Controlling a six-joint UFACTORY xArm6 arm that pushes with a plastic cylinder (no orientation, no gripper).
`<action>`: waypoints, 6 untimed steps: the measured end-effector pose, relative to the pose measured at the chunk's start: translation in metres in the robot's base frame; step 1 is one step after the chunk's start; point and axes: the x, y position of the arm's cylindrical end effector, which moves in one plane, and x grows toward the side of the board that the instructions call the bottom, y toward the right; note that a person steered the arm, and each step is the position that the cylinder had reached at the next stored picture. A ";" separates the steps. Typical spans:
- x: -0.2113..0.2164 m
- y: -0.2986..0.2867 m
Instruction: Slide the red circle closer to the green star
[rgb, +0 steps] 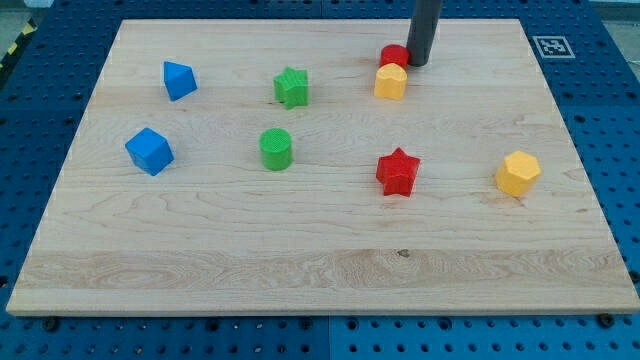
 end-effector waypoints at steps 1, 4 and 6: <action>0.021 0.034; -0.022 -0.099; -0.016 -0.113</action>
